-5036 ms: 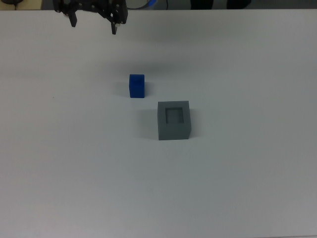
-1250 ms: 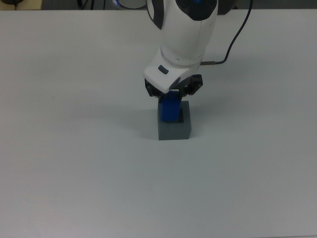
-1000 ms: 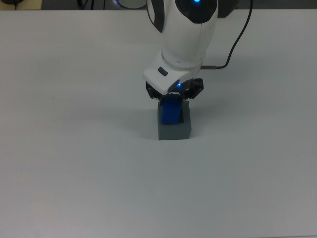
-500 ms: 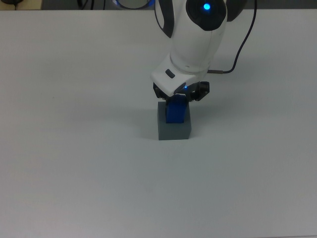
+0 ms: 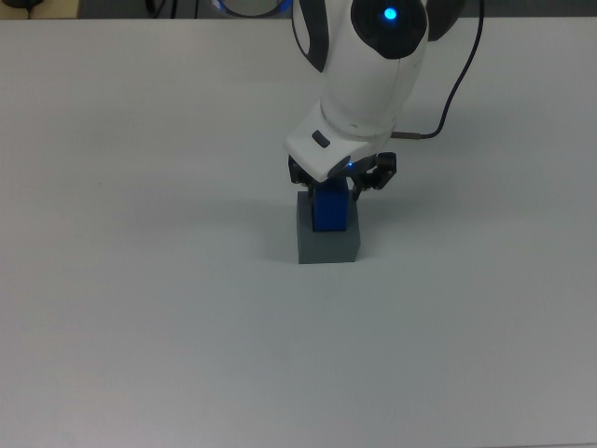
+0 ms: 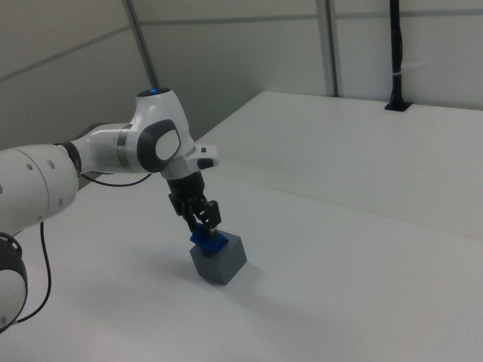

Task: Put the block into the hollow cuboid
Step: 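Open the gripper and press the block down into the opening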

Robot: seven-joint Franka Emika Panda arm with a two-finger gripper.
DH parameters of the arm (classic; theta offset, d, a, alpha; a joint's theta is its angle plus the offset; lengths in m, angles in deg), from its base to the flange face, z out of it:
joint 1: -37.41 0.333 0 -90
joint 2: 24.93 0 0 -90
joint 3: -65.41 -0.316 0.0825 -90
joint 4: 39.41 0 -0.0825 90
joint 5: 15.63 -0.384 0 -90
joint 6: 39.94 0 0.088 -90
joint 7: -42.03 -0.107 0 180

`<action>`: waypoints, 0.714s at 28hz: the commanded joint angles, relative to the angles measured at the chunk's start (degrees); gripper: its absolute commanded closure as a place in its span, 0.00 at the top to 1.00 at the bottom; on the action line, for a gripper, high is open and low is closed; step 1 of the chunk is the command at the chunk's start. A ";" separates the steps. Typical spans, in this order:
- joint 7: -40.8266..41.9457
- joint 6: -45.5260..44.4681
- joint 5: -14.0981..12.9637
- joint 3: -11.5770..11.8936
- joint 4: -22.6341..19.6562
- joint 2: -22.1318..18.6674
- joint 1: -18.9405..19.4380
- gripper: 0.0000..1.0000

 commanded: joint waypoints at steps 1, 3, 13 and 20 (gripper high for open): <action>-0.91 -0.13 -0.34 0.24 -0.36 -0.26 0.23 1.00; -0.91 -0.13 -0.34 0.24 -0.36 -0.34 0.23 1.00; -0.91 -0.31 -0.34 0.32 -0.71 -0.61 -0.21 0.94; -0.91 -0.31 -0.34 0.32 -1.59 -0.61 -0.29 0.51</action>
